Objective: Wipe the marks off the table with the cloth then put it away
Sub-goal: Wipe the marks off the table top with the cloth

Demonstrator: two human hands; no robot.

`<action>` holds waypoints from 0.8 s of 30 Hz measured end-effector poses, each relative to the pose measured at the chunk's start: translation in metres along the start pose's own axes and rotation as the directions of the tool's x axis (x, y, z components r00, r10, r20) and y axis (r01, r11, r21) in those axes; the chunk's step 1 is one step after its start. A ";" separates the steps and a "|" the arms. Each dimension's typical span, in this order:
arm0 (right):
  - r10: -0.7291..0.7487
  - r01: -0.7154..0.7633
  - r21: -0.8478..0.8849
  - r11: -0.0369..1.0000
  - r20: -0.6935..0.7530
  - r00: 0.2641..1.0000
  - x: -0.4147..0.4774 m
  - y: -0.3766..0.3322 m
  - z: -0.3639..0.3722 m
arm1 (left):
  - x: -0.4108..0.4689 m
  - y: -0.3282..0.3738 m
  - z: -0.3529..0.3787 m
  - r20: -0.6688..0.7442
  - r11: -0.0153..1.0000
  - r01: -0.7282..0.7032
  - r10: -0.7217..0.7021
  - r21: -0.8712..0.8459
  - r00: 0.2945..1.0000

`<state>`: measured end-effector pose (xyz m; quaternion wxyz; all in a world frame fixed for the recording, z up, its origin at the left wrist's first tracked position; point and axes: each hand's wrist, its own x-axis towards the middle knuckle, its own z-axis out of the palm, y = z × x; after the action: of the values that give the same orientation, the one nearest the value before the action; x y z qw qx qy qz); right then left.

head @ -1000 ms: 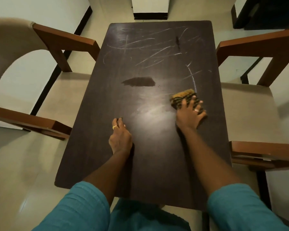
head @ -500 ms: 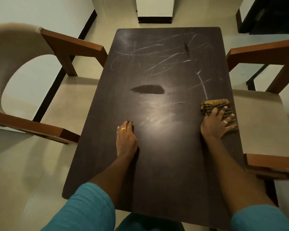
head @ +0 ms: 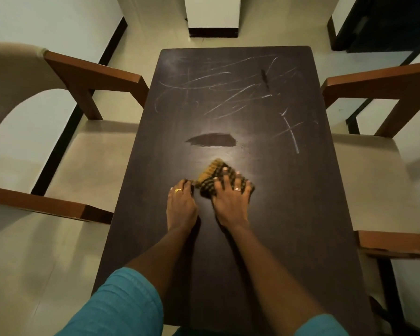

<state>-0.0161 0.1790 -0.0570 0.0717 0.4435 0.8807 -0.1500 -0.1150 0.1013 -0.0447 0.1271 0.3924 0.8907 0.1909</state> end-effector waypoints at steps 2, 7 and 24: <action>0.108 -0.108 -0.003 0.994 -0.016 0.994 0.014 0.025 -0.010 | 0.009 0.002 0.001 0.011 1.000 -0.025 0.025 -0.005 1.000; 0.437 -0.434 0.046 0.900 -0.090 0.895 0.038 0.110 -0.035 | 0.021 0.006 0.012 0.080 0.992 -0.125 0.124 0.006 0.989; 0.342 -0.337 0.075 0.939 -0.067 0.937 0.041 0.044 -0.028 | 0.014 -0.001 -0.005 0.277 0.904 -0.357 0.290 0.235 0.916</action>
<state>-0.0054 0.2442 -0.0497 0.0477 0.5964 0.7880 -0.1452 -0.1267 0.1097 -0.0419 0.1414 0.5695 0.8091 0.0332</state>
